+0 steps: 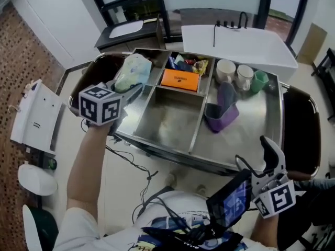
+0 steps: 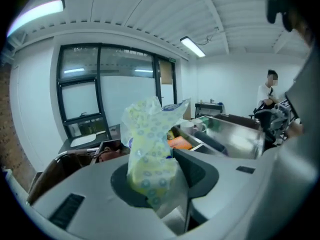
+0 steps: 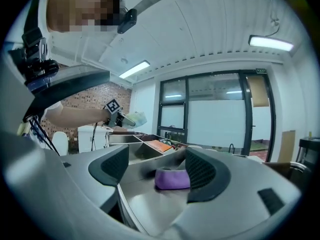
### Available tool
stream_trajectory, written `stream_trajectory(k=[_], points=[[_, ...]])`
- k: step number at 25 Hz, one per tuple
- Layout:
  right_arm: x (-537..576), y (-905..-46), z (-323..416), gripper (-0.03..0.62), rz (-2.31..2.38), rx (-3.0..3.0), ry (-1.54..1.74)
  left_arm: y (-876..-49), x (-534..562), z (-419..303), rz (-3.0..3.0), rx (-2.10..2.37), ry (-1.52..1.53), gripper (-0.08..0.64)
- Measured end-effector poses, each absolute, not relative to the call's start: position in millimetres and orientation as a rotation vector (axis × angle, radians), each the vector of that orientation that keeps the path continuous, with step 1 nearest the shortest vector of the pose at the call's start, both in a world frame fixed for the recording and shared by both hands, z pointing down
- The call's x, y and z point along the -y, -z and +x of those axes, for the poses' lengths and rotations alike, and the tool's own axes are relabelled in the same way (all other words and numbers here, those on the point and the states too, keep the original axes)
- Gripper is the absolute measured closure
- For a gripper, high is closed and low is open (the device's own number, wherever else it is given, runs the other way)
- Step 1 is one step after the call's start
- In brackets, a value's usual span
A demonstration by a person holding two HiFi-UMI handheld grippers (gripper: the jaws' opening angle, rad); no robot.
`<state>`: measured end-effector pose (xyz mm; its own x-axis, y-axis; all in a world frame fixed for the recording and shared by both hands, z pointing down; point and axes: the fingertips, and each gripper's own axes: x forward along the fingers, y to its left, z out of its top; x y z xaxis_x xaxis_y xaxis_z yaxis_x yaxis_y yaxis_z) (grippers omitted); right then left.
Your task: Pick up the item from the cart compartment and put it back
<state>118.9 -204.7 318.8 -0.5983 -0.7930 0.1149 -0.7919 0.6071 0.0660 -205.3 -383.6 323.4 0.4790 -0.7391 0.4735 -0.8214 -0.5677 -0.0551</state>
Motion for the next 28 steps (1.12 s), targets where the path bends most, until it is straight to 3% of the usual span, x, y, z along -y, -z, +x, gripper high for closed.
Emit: stream_trajectory(k=[10, 21, 23, 26, 28], points=[[222, -330, 73, 0.216, 1.509, 2.537, -0.032, -415, 526, -227, 2.373, 1.232, -0.818, 0.44], [240, -317, 23, 0.216, 1.602, 2.438, 0.007, -470, 563, -231, 2.209, 1.068, -1.069, 0.436], [238, -318, 11, 0.216, 1.623, 2.44, -0.005, -479, 561, -227, 2.174, 1.025, -1.124, 0.413], [234, -320, -1, 0.216, 1.653, 2.443, -0.026, -489, 559, -227, 2.161, 1.028, -1.21, 0.31], [230, -322, -7, 0.216, 1.664, 2.434, -0.031, -488, 558, -226, 2.188, 1.031, -1.233, 0.303]])
